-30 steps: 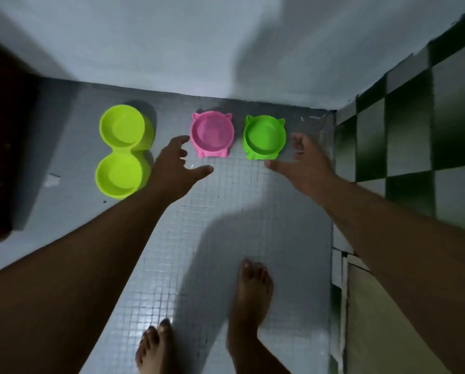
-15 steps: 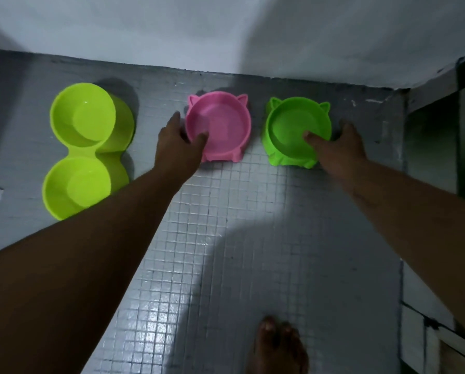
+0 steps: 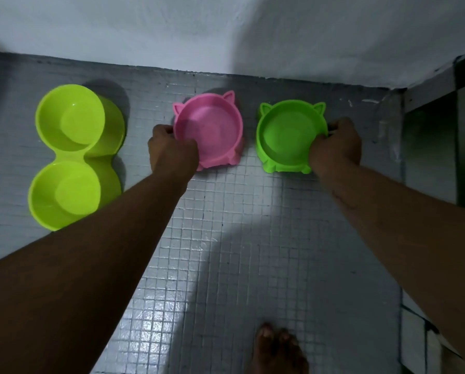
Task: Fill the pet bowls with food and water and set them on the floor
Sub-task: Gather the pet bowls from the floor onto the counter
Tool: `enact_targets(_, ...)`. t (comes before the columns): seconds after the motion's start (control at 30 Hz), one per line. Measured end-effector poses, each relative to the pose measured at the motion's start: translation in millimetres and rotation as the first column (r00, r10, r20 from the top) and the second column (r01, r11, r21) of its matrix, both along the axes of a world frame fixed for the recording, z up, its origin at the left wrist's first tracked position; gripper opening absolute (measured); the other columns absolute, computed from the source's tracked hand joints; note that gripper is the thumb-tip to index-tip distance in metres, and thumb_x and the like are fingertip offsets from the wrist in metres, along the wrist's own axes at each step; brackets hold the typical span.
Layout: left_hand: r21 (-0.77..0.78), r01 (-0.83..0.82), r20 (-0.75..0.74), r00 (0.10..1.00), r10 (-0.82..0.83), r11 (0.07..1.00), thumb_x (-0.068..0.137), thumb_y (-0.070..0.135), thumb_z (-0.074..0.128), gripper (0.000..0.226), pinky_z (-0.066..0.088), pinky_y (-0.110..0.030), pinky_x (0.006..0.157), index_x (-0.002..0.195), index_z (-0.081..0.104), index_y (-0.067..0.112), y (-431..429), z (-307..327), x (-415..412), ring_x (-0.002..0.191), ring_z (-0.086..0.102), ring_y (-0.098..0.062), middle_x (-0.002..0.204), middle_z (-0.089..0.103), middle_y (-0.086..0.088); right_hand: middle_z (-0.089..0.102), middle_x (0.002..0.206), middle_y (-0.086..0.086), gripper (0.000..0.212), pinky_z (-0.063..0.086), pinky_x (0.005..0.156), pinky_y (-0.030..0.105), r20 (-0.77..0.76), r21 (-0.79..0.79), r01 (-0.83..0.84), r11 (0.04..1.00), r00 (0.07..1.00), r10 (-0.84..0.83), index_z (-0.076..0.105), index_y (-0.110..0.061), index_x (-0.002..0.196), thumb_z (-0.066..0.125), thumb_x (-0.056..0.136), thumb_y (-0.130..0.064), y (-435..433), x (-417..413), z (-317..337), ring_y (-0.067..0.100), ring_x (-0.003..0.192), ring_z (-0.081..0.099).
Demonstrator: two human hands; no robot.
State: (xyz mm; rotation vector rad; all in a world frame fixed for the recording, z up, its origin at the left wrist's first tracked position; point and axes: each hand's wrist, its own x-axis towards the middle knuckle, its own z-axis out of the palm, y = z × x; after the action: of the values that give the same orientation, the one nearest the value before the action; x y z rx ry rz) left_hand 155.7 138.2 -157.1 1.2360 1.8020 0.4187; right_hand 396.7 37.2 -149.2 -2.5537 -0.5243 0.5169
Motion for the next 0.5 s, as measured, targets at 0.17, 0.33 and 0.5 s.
enact_targets(0.17,0.018,0.078,-0.012,0.997,-0.078,0.997,0.094,0.005,0.057,0.043,0.046,-0.017,0.054,0.136,0.06,0.009,-5.3,1.5,-3.2,0.093,0.065,-0.02,0.116,0.066,-0.002,0.068,0.107,0.013,0.027,0.047,0.076,0.029,-0.075,0.101,-0.021,0.995,0.997,0.028,0.061,-0.02,0.116,0.052,0.092,-0.012,-8.6,-7.7,-3.5,0.029,0.096,0.063)
enact_targets(0.33,0.038,0.066,-0.003,0.998,-0.066,0.997,0.091,0.01,0.057,0.04,0.05,-0.012,0.048,0.13,0.066,0.012,-10.9,-1.7,-11.3,0.08,0.065,-0.012,0.122,0.065,-0.007,0.066,0.122,0.001,0.04,0.056,0.088,0.056,-0.244,0.185,0.042,0.982,0.97,0.004,0.05,-0.048,0.12,0.05,0.083,-0.033,-23.2,-8.8,-19.1,0.03,0.107,0.065)
enact_targets(0.5,0.051,0.017,0.064,0.998,-0.021,0.999,0.088,0.02,0.057,0.042,0.057,-0.028,0.065,0.129,0.066,0.014,-19.9,14.5,-25.0,0.087,0.069,-0.019,0.113,0.068,-0.005,0.069,0.12,-0.008,0.036,0.057,0.089,0.054,-0.321,0.249,0.07,0.966,0.947,0.014,0.052,-0.06,0.11,0.051,0.078,-0.042,-40.0,-11.6,-20.8,0.025,0.105,0.068)
